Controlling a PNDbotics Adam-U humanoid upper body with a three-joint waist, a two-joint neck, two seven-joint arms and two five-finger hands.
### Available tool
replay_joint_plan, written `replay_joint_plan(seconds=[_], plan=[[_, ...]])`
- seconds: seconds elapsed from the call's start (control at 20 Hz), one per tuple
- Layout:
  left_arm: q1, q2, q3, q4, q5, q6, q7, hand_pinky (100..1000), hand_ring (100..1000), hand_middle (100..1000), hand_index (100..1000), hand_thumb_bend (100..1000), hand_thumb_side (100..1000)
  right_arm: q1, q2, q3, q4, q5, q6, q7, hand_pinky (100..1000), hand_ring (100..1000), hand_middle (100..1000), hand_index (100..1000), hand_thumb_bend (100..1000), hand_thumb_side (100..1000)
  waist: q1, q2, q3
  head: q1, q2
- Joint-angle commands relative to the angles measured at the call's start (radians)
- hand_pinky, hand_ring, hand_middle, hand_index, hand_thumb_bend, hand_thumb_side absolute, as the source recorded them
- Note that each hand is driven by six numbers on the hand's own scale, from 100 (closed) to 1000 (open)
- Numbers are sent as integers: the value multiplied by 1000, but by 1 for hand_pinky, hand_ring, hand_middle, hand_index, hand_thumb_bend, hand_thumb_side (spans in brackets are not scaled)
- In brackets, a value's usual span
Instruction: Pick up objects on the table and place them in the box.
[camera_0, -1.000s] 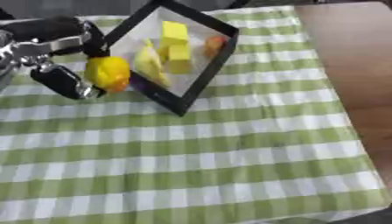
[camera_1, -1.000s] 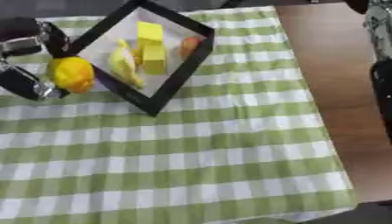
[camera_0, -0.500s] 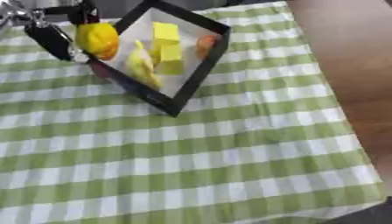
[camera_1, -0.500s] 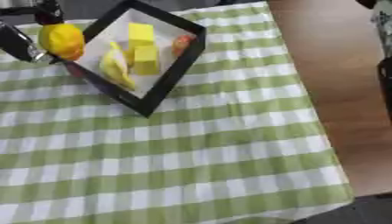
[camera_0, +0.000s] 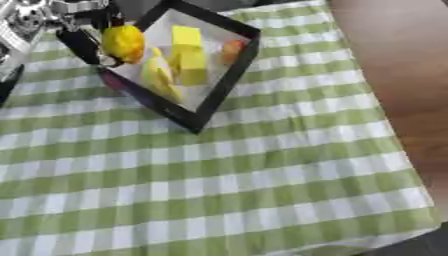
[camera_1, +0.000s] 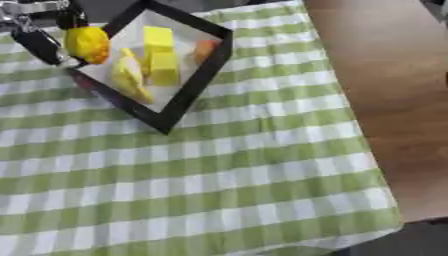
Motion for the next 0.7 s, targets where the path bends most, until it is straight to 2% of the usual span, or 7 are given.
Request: replay_joint_plan(seconds=[0.05,0.4,0.45,0.5,0.6,0.7], plan=[[-37,-18,53,70,-52,-22,44,691,588,554,589,377,100,-21,-19,-5,-17,7,0,5,1000,796,690,826,100,443,8,0,-3,7,-3],[-53,-79,122,244,-157,-100,141,721,623,623,678,451,116,-21,-13,-5,-15,7,0,8,1000,796,690,826,100,445,3,3,-7,9,-3],[-54,-87,131,268,-168,-113,155,728,637,651,702,476,138,-21,-12,-5,-15,7,0,8,1000,796,690,826,100,445,2,3,-8,9,-3],[-58,-93,139,293,-176,-128,170,750,684,727,783,531,199,-20,-12,-5,-15,8,0,9,1000,796,690,826,100,446,1,4,-8,9,-3],[-65,-105,152,339,-188,-160,196,794,759,812,891,632,305,-19,-11,-6,-13,8,0,9,1000,796,690,826,100,448,-1,4,-8,9,-3],[-69,-109,164,360,-197,-191,219,829,805,861,936,721,384,-19,-9,-5,-13,8,0,10,1000,796,690,826,100,450,-3,5,-8,8,-3]])
